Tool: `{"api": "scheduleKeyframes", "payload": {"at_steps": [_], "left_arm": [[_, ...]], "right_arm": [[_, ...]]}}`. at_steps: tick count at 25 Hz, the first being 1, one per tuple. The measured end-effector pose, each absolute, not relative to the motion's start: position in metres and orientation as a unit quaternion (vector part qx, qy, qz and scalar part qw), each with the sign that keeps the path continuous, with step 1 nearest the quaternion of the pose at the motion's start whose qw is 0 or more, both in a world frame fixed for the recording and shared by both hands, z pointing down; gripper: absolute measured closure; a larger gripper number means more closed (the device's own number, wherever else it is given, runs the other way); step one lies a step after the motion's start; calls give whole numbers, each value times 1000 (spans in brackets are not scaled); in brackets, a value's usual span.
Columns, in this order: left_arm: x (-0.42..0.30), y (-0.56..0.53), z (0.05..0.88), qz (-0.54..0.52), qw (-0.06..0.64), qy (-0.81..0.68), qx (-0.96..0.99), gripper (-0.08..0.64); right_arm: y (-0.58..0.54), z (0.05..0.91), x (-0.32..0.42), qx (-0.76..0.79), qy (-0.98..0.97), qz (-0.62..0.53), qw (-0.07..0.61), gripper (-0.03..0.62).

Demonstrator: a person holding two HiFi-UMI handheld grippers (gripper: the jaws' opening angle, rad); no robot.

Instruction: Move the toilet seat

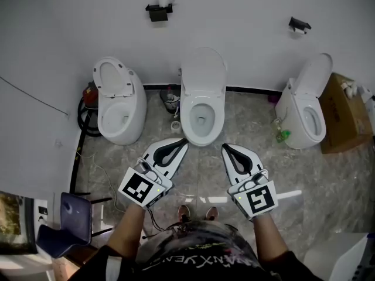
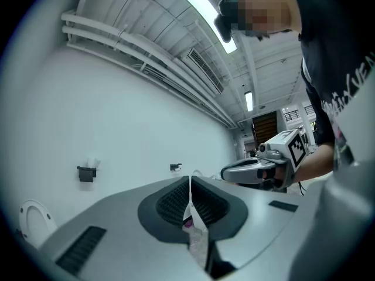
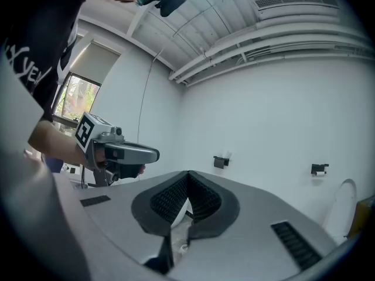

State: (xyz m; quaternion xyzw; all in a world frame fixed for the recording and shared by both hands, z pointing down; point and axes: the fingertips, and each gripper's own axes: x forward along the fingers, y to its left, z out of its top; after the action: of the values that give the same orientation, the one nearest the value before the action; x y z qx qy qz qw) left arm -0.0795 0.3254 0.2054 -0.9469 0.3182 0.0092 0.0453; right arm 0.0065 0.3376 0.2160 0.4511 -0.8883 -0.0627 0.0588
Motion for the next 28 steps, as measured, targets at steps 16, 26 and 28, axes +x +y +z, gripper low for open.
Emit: {"api": "scheduleKeyframes", "payload": {"at_steps": [16, 26, 28], "left_arm": [[-74, 323, 203, 12, 45, 311, -949, 531], [-69, 326, 206, 8, 44, 301, -953, 442], [-68, 327, 206, 8, 45, 299, -953, 432]], "right_arm": [[330, 217, 10, 450, -891, -44, 42, 589], [334, 217, 12, 447, -893, -38, 34, 546], [335, 217, 12, 446, -893, -38, 34, 537]]}}
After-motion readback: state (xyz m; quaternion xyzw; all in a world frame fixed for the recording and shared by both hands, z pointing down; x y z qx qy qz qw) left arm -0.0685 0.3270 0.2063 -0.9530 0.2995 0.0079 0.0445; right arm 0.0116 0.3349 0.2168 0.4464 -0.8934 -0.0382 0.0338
